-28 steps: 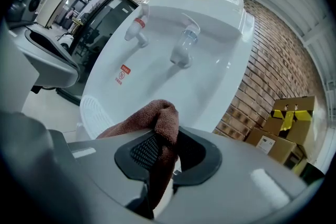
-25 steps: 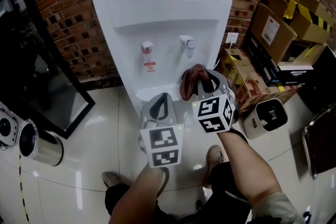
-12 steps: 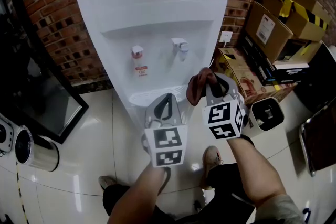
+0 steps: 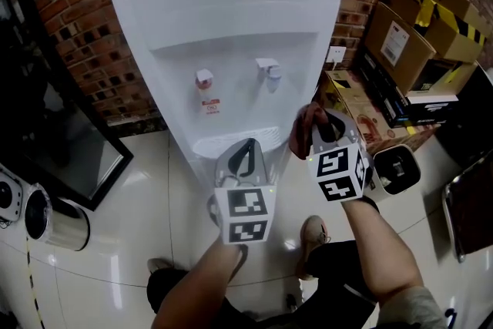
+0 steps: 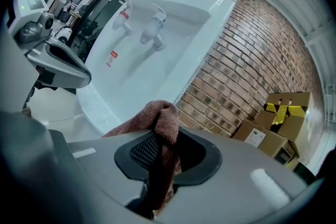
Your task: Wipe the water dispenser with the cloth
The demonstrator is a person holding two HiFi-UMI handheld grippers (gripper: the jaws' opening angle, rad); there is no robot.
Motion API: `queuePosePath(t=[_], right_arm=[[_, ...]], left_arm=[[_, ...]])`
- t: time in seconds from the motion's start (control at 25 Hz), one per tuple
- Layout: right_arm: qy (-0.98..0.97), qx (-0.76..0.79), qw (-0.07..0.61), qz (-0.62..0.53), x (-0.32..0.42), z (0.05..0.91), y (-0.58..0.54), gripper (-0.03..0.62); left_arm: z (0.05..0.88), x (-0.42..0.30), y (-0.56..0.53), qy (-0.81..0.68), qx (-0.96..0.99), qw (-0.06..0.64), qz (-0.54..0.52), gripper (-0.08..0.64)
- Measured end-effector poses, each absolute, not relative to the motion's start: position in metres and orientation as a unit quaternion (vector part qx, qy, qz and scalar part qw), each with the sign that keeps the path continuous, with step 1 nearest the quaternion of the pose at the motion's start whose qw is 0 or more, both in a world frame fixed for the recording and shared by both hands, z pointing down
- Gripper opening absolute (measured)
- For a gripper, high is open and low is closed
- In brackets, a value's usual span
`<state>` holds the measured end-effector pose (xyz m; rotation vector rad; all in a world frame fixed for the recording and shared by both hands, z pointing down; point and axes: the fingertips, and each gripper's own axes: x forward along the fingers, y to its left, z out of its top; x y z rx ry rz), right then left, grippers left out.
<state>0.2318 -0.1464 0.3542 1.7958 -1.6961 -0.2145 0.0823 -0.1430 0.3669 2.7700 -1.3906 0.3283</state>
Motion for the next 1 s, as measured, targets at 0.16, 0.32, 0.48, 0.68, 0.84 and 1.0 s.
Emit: queuePosePath(t=[0.16,0.32,0.48,0.68,0.84,1.0], right_arm=[[-0.663,0.68,0.299,-0.093,0.212,0.332,-0.137,0.084],[-0.699,0.651,0.265,-0.129,0.159,0.308,-0.131,0.084],[-0.747,0.599,0.237,-0.163,0.093,0.302,-0.138,0.084],[-0.791,0.54,0.227,-0.177,0.01,0.319,-0.154,0.084],[-0.808,0.49,0.263,-0.195,-0.055,0.352,-0.164,0.086],[-0.802,0.477,0.306,-0.187,-0.08,0.389,-0.187,0.086]], left_arm=[[0.36,0.066,-0.143,-0.453,0.885,0.009,0.105,0.0],[0.349,0.038,-0.142,-0.469,0.878,0.004,0.1,0.0],[0.34,-0.011,-0.141,-0.511,0.854,0.0,0.101,0.0],[0.339,-0.089,-0.139,-0.579,0.808,0.012,0.11,0.0],[0.335,-0.138,-0.131,-0.624,0.775,0.038,0.094,0.0],[0.322,-0.163,-0.118,-0.644,0.76,0.034,0.077,0.0]])
